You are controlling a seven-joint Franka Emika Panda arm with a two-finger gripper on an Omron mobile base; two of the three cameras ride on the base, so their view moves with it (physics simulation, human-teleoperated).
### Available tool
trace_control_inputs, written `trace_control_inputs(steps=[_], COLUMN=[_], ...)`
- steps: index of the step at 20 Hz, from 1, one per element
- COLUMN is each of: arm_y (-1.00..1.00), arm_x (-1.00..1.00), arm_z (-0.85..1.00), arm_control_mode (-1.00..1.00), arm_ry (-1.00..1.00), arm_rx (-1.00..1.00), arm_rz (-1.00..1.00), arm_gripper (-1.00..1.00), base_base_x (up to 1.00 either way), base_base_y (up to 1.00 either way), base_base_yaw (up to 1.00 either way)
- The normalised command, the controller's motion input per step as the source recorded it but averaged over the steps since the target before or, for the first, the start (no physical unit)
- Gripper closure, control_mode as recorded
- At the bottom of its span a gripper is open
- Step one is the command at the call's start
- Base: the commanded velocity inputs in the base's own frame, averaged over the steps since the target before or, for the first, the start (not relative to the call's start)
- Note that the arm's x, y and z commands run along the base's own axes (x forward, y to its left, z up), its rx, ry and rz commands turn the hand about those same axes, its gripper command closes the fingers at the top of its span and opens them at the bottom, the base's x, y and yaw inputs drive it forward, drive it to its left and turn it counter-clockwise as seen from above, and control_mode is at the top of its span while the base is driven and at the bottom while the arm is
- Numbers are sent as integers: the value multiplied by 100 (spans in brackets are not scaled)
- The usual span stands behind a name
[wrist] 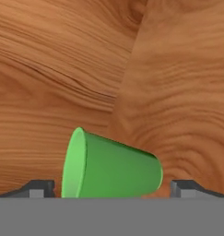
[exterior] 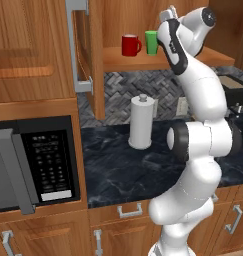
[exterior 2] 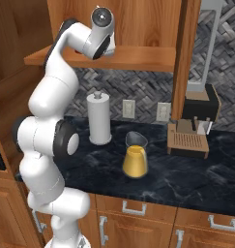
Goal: There is a tray on the dining counter. Grab the cup, mug, and pitcher and place them on the tray. The pitcher may be placed next to the tray if it cannot fit the tray.
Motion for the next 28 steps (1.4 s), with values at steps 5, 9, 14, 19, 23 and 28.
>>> trace_control_inputs(steps=[5,9,14,19,23,28], arm_y=[11,0,0,0,0,0], arm_x=[8,12,8,1,2,12], arm_z=[0,0,0,0,0,0], arm_control_mode=[-100,-100,-100,-100,-100,-100], arm_ry=[0,0,1,9,8,0], arm_rx=[0,0,0,0,0,0], arm_rz=[0,0,0,1,1,0], arm_gripper=[-100,-100,-100,-100,-100,-100], base_base_x=[0,0,0,0,0,0], base_base_y=[0,0,0,0,0,0], base_base_yaw=[0,0,0,0,0,0])
